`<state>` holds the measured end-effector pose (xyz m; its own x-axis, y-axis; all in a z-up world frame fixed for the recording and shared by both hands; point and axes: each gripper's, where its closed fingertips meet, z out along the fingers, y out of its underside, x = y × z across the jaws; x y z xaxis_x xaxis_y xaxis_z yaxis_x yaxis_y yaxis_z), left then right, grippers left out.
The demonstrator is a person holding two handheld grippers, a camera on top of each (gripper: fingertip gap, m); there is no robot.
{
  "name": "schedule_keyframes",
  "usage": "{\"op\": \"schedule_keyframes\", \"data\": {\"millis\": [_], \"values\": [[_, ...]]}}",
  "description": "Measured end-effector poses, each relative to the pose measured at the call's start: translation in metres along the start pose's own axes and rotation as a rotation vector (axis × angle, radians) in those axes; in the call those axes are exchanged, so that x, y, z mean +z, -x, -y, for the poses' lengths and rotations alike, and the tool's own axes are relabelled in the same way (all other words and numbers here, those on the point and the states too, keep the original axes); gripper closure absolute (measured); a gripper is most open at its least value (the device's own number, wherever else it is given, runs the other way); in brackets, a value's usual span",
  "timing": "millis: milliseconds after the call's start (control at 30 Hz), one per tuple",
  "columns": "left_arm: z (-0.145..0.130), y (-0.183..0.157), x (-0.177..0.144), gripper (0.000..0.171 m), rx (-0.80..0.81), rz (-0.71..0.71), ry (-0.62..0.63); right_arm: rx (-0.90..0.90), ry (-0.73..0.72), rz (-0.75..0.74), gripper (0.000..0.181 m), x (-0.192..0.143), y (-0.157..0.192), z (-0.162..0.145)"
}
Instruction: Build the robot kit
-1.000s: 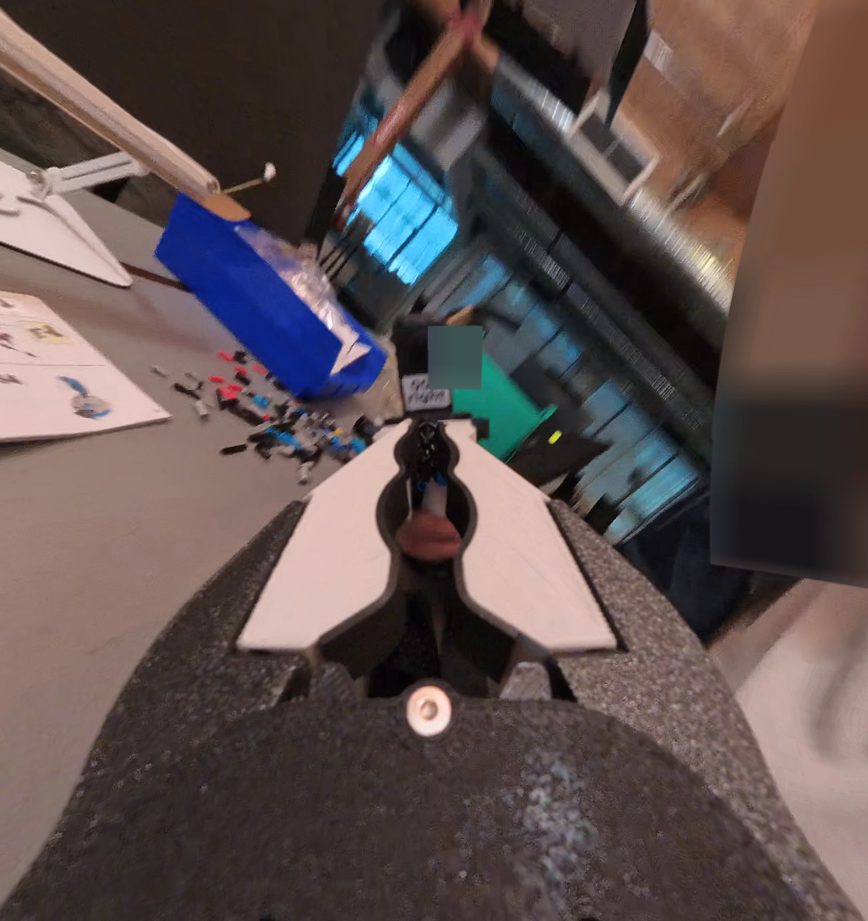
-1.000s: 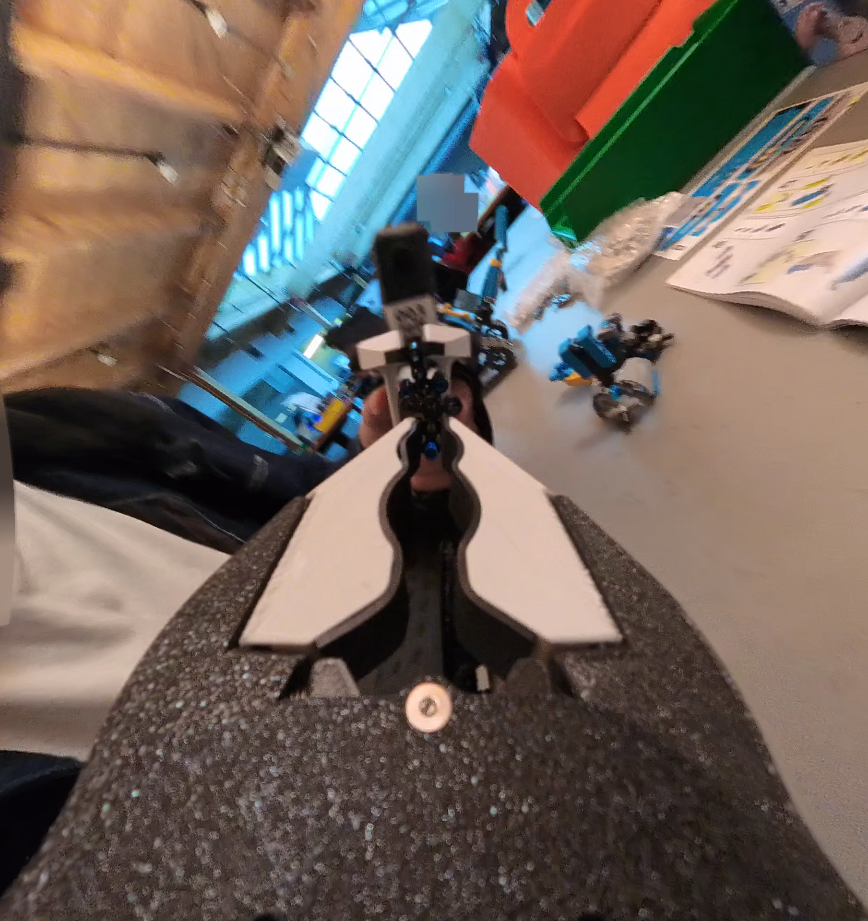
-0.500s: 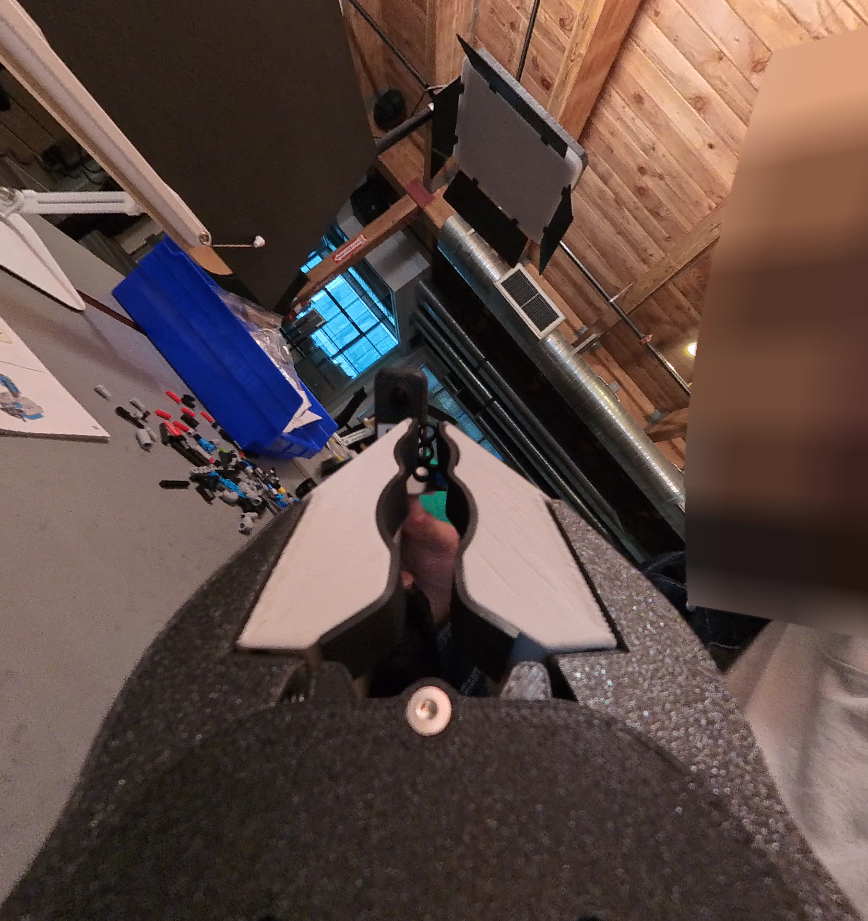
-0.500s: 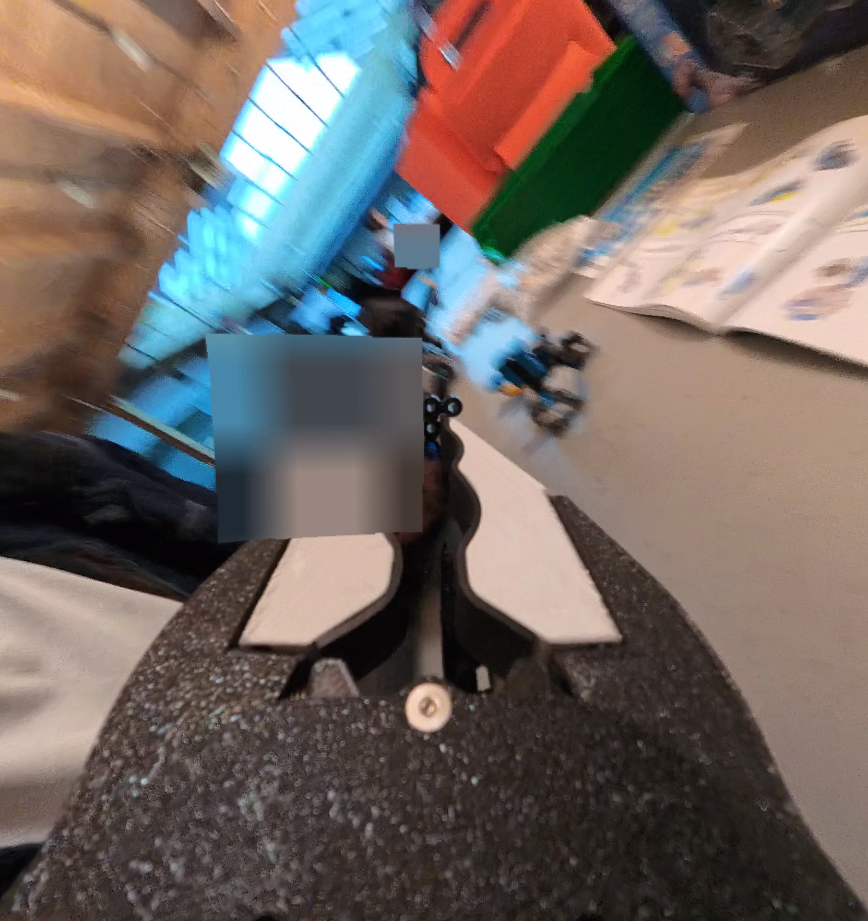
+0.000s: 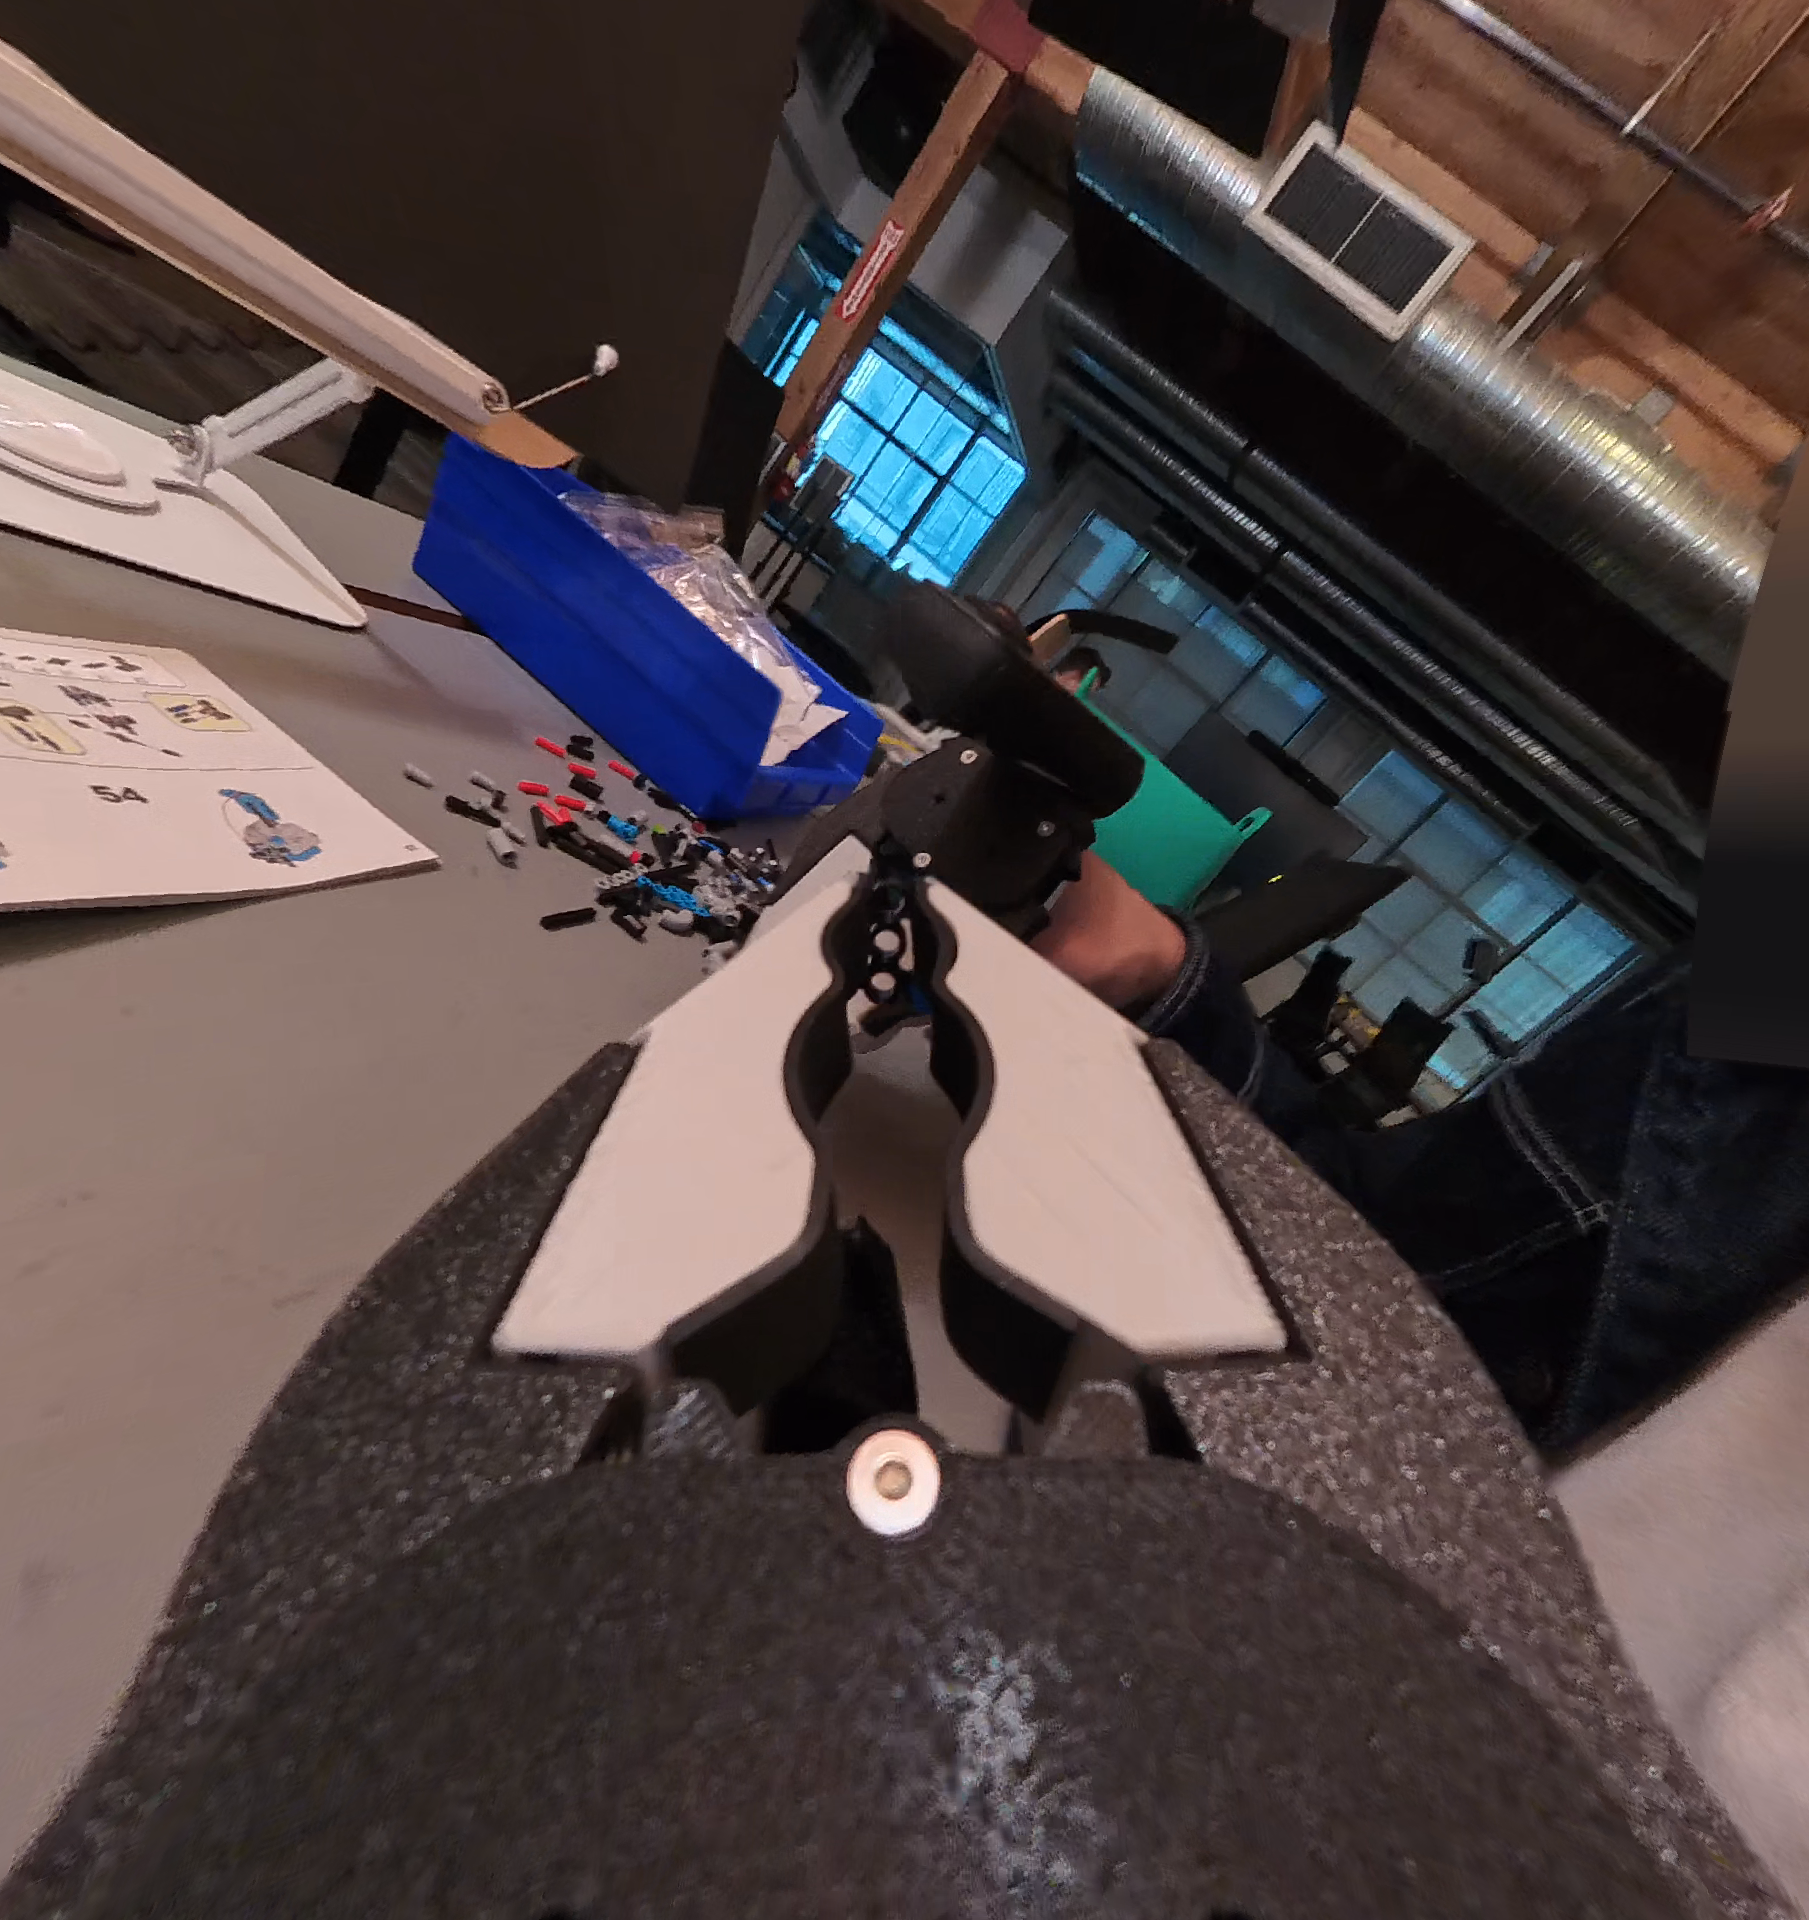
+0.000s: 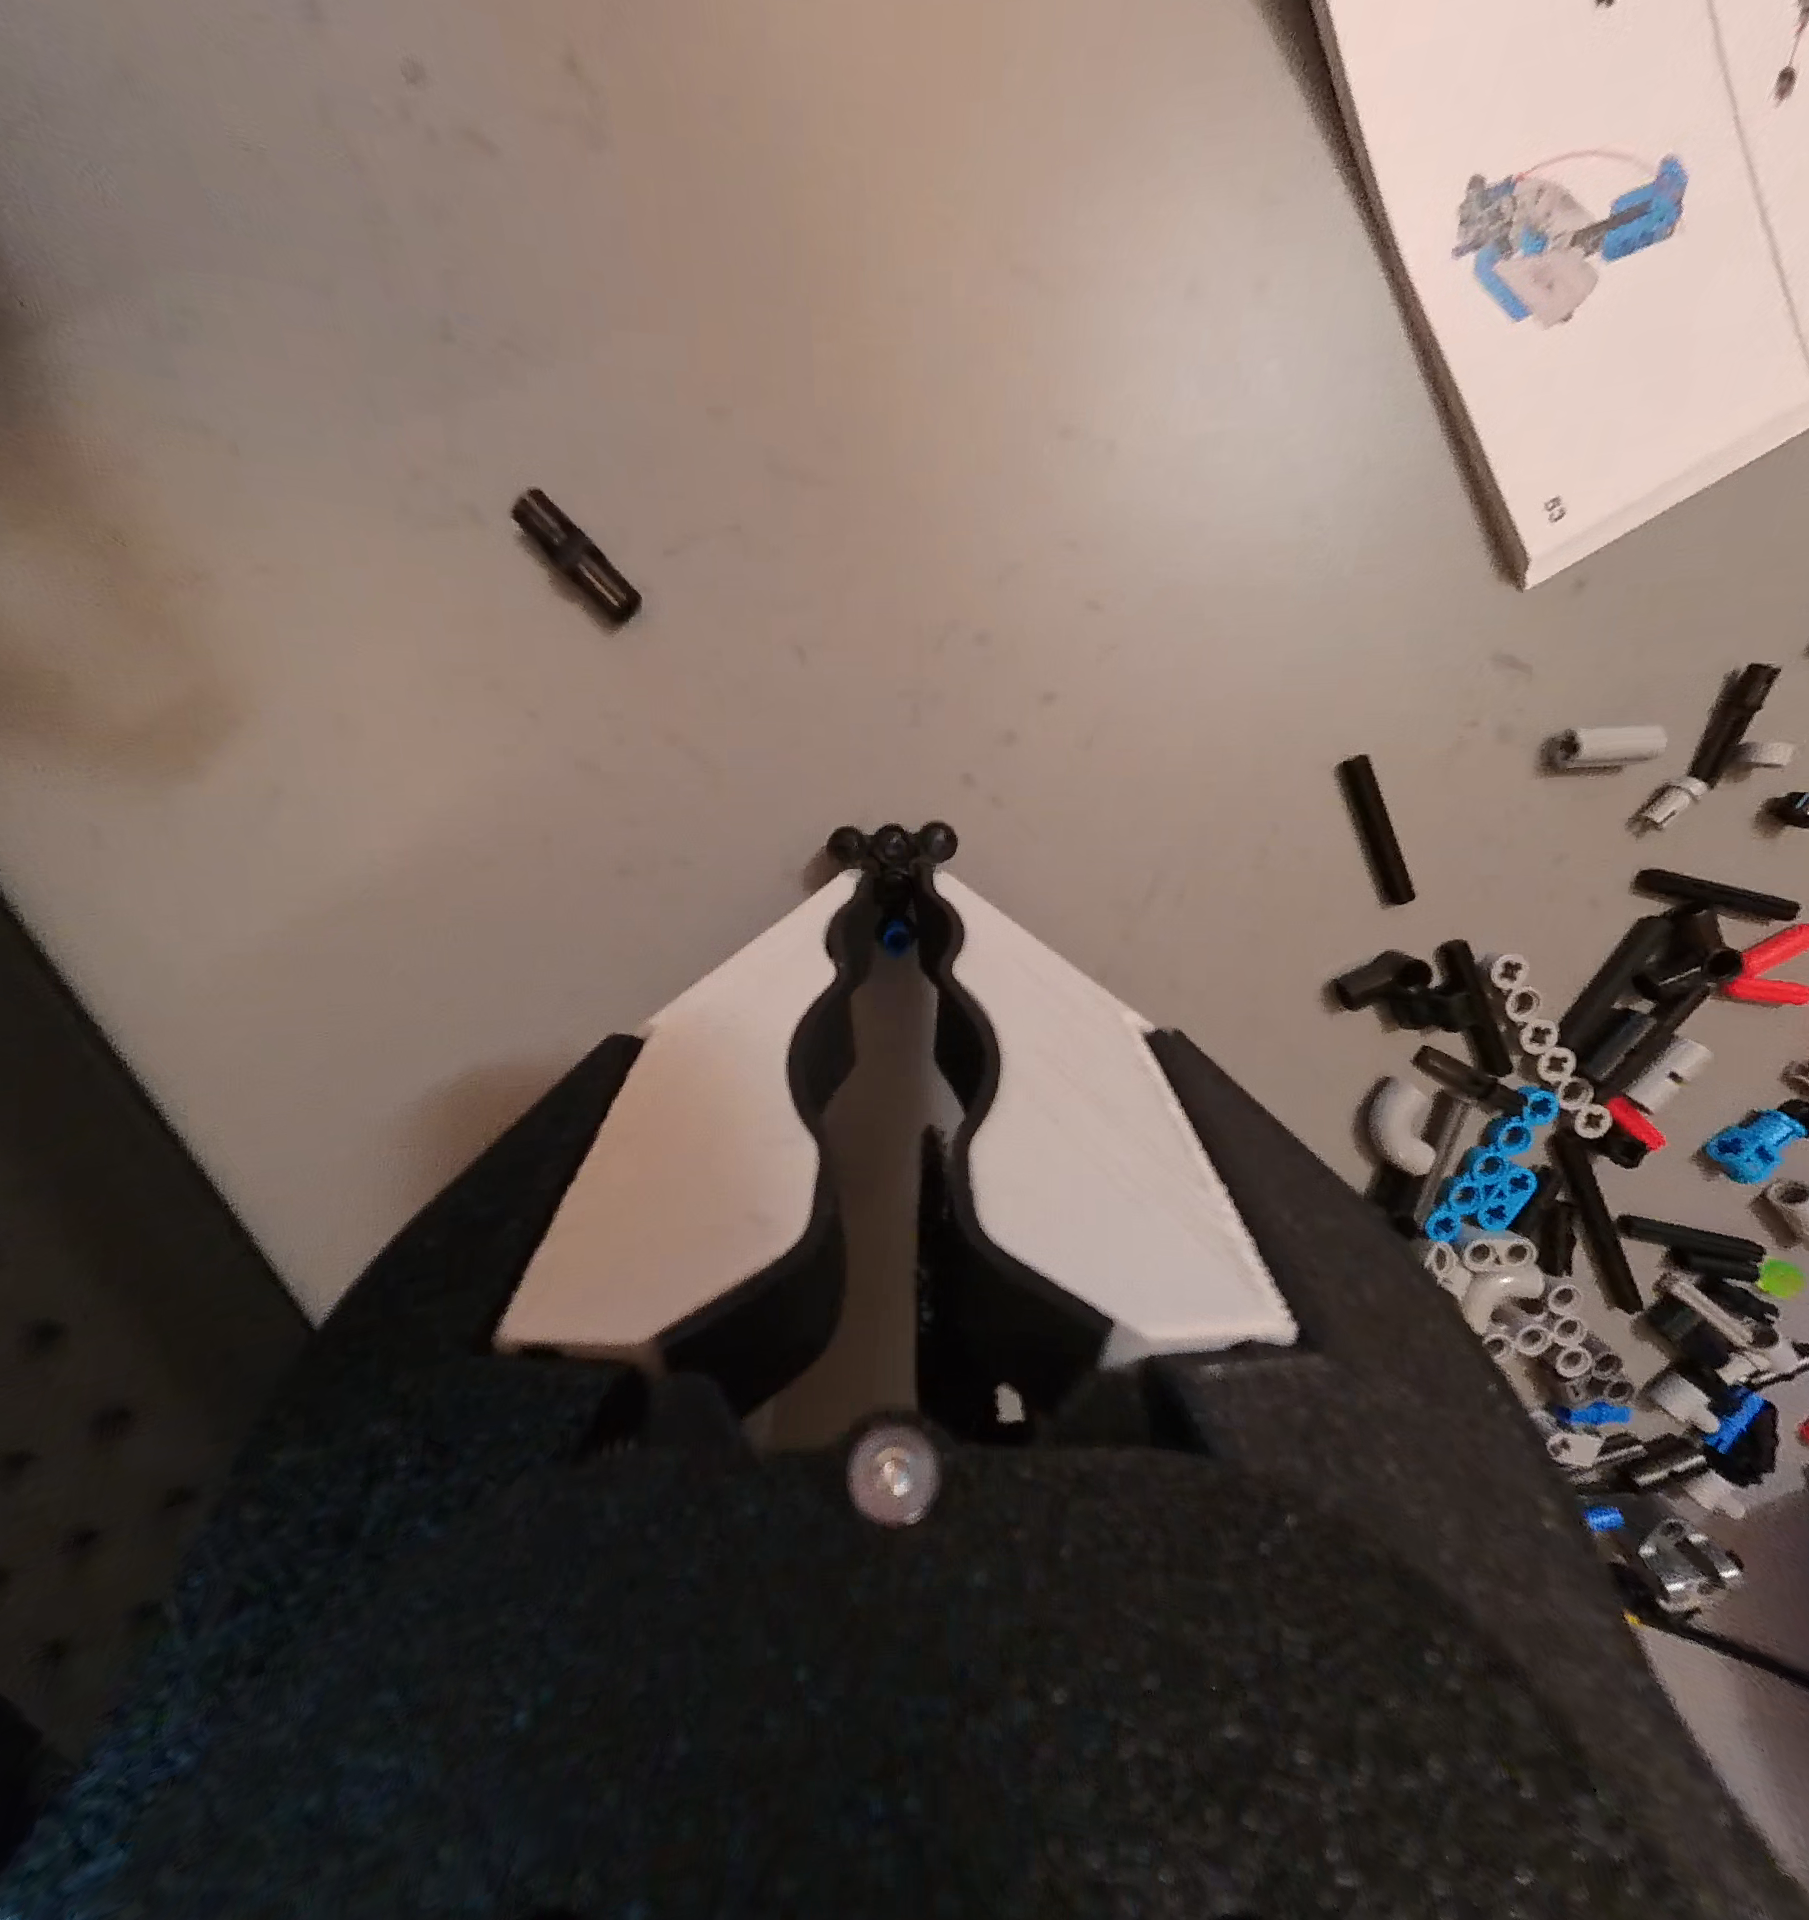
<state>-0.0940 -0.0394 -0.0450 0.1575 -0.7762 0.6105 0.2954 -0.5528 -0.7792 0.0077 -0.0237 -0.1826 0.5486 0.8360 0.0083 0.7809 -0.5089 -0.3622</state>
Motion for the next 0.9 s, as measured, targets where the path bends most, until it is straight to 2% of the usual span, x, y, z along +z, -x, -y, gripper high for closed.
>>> {"op": "schedule_keyframes", "data": {"millis": [33, 133, 200, 267, 333, 400, 433, 567, 633, 833, 900], "values": [[0.001, -0.001, -0.001, 0.165, -0.028, -0.020, -0.012, 0.005, -0.012, 0.017, 0.173, -0.002, 0.003, 0.002], [0.010, -0.006, -0.005, 0.165, -0.130, -0.097, -0.081, 0.013, -0.090, 0.008, 0.147, -0.019, 0.005, 0.014], [0.017, -0.008, -0.009, 0.165, -0.209, -0.158, -0.134, 0.012, -0.278, 0.052, 0.146, -0.043, 0.020, 0.042], [0.023, -0.011, -0.013, 0.165, -0.266, -0.211, -0.182, 0.041, -0.600, 0.283, 0.143, -0.077, 0.063, 0.085], [0.026, -0.014, -0.015, 0.166, -0.289, -0.249, -0.201, 0.162, -0.850, 0.534, 0.135, -0.106, 0.092, 0.114], [0.026, -0.017, -0.015, 0.166, -0.282, -0.256, -0.199, 0.283, -0.971, 0.723, 0.130, -0.115, 0.104, 0.129], [0.025, -0.018, -0.015, 0.166, -0.272, -0.255, -0.195, 0.331, -1.014, 0.737, 0.133, -0.114, 0.102, 0.133], [0.020, -0.021, -0.012, 0.165, -0.253, -0.249, -0.165, 0.328, -1.025, 0.663, 0.141, -0.101, 0.097, 0.134], [0.018, -0.022, -0.011, 0.166, -0.233, -0.239, -0.152, 0.304, -0.999, 0.673, 0.158, -0.098, 0.100, 0.132], [0.011, -0.018, -0.009, 0.164, -0.097, -0.151, -0.084, 0.327, -0.989, 0.743, 0.159, -0.096, 0.098, 0.127], [0.009, -0.019, -0.009, 0.154, -0.037, -0.128, -0.048, 0.318, -0.987, 0.735, 0.159, -0.096, 0.097, 0.125]]}}
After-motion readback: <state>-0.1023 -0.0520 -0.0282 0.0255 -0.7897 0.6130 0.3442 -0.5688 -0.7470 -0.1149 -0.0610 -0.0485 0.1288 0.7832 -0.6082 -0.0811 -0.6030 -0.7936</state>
